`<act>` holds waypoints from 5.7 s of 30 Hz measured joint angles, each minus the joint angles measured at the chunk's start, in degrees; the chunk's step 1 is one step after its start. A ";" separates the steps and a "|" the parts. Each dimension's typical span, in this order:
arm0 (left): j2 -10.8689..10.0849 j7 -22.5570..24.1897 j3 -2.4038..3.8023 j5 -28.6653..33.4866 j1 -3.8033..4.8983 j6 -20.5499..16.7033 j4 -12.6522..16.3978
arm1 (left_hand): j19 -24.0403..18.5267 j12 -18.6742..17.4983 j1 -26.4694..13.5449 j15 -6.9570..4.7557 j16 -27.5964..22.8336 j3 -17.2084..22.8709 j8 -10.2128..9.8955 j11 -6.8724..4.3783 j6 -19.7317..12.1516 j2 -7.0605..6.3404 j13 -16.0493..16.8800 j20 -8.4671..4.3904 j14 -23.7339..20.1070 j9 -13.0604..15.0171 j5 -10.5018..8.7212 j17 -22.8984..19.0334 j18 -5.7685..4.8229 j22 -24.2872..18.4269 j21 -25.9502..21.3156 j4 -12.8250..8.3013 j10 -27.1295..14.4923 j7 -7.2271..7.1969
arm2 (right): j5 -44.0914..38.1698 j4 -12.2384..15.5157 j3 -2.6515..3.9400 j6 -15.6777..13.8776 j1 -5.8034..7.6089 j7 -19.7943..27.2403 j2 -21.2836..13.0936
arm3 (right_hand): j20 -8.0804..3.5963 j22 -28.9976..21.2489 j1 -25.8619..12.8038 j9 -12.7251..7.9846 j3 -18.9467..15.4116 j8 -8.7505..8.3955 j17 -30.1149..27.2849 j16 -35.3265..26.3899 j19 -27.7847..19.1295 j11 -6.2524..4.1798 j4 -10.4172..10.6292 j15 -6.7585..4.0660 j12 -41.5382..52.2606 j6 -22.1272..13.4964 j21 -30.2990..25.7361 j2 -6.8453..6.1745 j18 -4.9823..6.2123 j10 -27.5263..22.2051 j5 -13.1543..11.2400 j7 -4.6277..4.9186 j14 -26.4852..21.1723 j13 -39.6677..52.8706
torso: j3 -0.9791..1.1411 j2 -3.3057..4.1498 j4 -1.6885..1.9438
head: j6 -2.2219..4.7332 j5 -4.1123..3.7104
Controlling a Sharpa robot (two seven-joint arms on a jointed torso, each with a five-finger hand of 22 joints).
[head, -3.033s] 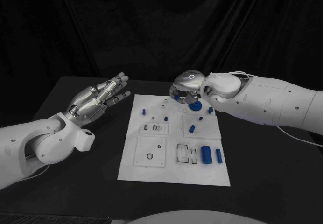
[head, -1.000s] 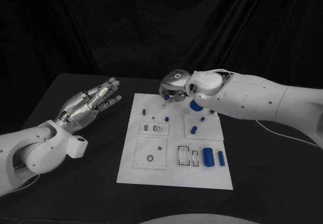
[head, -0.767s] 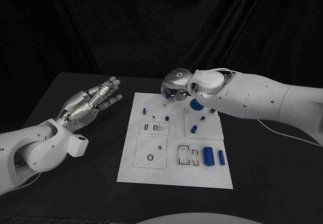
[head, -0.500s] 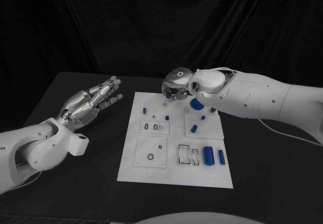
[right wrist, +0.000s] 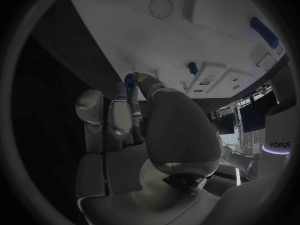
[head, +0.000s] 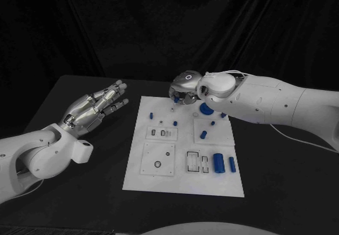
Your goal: Assemble the parts on the task board
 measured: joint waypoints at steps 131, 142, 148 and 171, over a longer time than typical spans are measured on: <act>0.44 -1.91 -0.02 -0.02 0.00 2.30 -1.76 | -0.27 0.00 2.68 0.55 0.00 2.84 0.45 0.82 1.74 -0.17 0.01 0.92 -0.49 0.25 2.67 0.00 0.00 0.09 0.01 -0.62 0.26 0.91 | 9.41 13.45 0.04 0.30 -3.24 -13.10 -19.68 | -0.41 13.58 -3.82 -17.36 -11.31 -3.24 13.63 17.99 8.83 -2.24 14.46 -0.57 72.25 -4.52 15.72 0.22 -1.40 23.52 -3.06 0.04 0.27 55.21 | -0.01 -0.07 0.04 | -1.18 -0.49; 0.47 -2.01 -0.02 -0.02 0.00 2.46 -1.85 | -0.27 0.00 2.68 0.55 0.00 2.84 0.45 0.82 1.73 -0.17 0.01 0.92 -0.49 0.25 2.94 0.00 0.01 0.04 0.01 -0.63 0.26 0.91 | 9.49 12.84 0.13 -0.08 -3.41 -12.74 -19.05 | -0.42 13.58 -3.07 -17.37 -9.28 -2.92 13.62 17.99 8.82 -2.26 12.39 -0.58 72.25 -3.15 15.71 0.97 -1.40 23.52 3.22 0.30 0.27 55.21 | 0.00 -0.08 0.03 | -1.27 -0.47; 0.47 -2.09 -0.02 -0.02 0.00 2.54 -1.90 | -0.27 0.00 2.68 0.56 0.00 2.84 0.45 0.83 1.73 -0.17 0.01 0.93 -0.48 0.25 3.33 0.00 0.01 0.04 0.01 -0.63 0.26 0.91 | 9.52 13.20 0.10 -0.75 -3.47 -12.44 -19.09 | -0.42 13.58 -2.58 -17.36 -9.71 -2.70 13.63 17.99 8.82 -2.26 11.42 -0.58 72.25 -3.13 15.71 0.50 -1.39 23.52 5.22 0.28 0.27 55.21 | 0.01 -0.10 0.04 | -1.27 -0.40; 0.59 -2.92 -0.02 -0.03 0.00 2.88 -1.89 | -0.27 0.01 2.69 0.84 0.00 2.85 0.45 1.32 2.05 -0.17 0.02 0.93 -0.20 0.25 3.35 0.00 0.01 0.04 0.01 -0.63 0.75 1.23 | 10.13 18.15 -0.03 -4.11 -0.42 -11.18 -15.41 | -0.43 13.58 -1.88 -17.29 -9.20 -1.59 13.62 17.99 8.82 -2.25 10.88 -0.58 72.25 -2.41 15.71 0.52 -1.40 23.52 5.21 0.20 0.27 55.20 | -0.03 -0.14 0.10 | -1.41 -0.11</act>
